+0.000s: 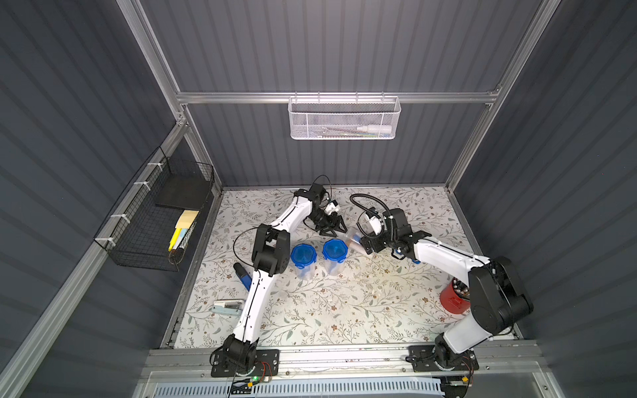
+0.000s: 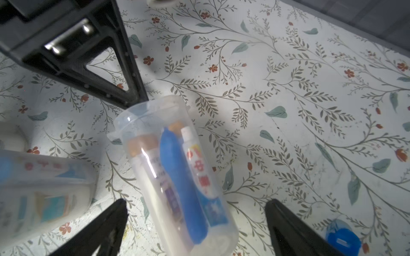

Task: Take out toiletry kits
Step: 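Pour the toiletry kits out of the container.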

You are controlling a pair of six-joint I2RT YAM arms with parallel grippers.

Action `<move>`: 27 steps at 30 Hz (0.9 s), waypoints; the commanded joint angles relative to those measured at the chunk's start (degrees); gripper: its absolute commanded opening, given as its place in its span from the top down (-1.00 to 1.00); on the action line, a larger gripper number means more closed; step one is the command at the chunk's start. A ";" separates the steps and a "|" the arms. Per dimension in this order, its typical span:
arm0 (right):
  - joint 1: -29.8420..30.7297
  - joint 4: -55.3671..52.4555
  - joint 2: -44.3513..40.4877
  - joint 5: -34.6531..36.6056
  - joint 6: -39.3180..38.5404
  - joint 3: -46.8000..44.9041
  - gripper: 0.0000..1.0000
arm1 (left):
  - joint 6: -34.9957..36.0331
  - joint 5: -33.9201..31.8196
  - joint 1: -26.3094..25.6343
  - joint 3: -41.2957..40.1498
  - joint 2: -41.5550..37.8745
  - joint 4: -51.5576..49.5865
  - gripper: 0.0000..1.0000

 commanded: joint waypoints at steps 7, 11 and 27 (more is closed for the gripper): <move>0.16 -11.08 3.65 -1.00 -5.87 5.97 -0.98 | -6.14 -4.92 2.80 -2.31 -5.96 4.51 -0.56; 0.16 -14.23 5.46 -5.15 -6.71 7.46 -0.98 | -8.62 -8.59 3.69 -3.79 -10.16 6.09 -0.59; 0.51 -28.13 18.24 -1.64 -6.71 17.93 -0.64 | -13.40 -8.41 3.88 -22.25 -29.39 16.35 -0.60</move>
